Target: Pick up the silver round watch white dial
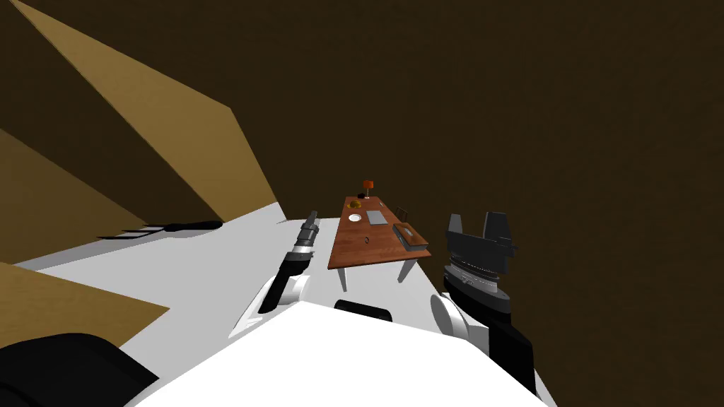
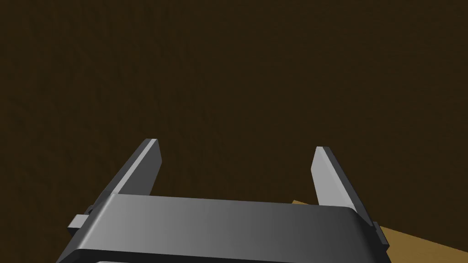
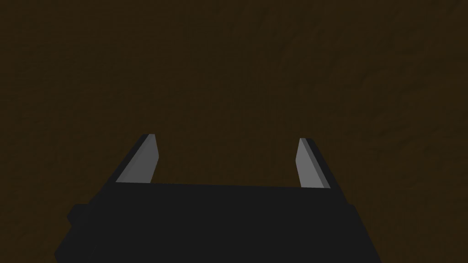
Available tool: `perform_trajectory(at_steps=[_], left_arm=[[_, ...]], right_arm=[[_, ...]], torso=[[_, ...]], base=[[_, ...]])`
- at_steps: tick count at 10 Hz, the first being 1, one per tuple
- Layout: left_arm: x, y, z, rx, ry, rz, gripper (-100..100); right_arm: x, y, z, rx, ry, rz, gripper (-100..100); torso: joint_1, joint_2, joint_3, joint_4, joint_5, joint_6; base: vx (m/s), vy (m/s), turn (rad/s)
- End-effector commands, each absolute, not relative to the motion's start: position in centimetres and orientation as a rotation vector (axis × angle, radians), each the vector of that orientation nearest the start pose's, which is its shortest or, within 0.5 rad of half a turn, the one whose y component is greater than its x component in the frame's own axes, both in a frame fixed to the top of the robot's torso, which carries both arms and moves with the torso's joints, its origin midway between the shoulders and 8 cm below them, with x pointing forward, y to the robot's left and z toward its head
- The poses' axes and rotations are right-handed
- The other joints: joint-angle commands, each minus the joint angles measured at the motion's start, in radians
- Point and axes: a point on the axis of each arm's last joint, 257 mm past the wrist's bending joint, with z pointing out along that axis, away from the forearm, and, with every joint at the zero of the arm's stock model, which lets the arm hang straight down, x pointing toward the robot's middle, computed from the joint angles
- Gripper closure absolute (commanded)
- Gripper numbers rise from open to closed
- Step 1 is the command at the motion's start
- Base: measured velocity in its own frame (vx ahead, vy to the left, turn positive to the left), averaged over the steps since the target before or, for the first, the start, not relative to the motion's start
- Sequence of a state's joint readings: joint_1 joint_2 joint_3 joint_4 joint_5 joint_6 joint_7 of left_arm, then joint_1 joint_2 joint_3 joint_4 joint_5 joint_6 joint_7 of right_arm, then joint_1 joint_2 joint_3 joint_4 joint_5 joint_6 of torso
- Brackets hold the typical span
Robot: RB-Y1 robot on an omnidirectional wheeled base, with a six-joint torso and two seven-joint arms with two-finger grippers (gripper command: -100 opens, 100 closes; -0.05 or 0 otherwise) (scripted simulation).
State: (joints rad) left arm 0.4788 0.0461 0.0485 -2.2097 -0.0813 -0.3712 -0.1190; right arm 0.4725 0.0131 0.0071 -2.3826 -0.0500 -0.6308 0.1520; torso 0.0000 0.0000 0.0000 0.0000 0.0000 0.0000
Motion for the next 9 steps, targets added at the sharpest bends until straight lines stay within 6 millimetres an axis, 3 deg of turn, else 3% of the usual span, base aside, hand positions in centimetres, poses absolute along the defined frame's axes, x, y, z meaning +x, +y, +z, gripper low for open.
perform_trajectory(at_steps=[1,5,9], left_arm=[[39.0,28.7,-4.5,-0.673,0.909,-1.048,-100],[41.2,27.8,-8.1,-0.705,1.025,-1.037,-100],[43.6,26.8,-13.3,-0.745,1.190,-1.003,-100]], right_arm=[[29.4,-27.3,9.7,0.448,0.416,1.252,0],[29.4,-27.3,9.7,0.448,0.416,1.252,0],[29.4,-27.3,9.7,0.448,0.416,1.252,0]], torso=[[0.000,0.000,0.000,0.000,0.000,0.000],[-0.004,-0.002,-0.001,0.000,-0.001,0.000],[-0.004,-0.001,-0.001,0.000,-0.001,0.000]], base=[[0.007,-0.028,-0.143],[0.017,-0.062,-0.099],[0.019,-0.064,-0.122]])
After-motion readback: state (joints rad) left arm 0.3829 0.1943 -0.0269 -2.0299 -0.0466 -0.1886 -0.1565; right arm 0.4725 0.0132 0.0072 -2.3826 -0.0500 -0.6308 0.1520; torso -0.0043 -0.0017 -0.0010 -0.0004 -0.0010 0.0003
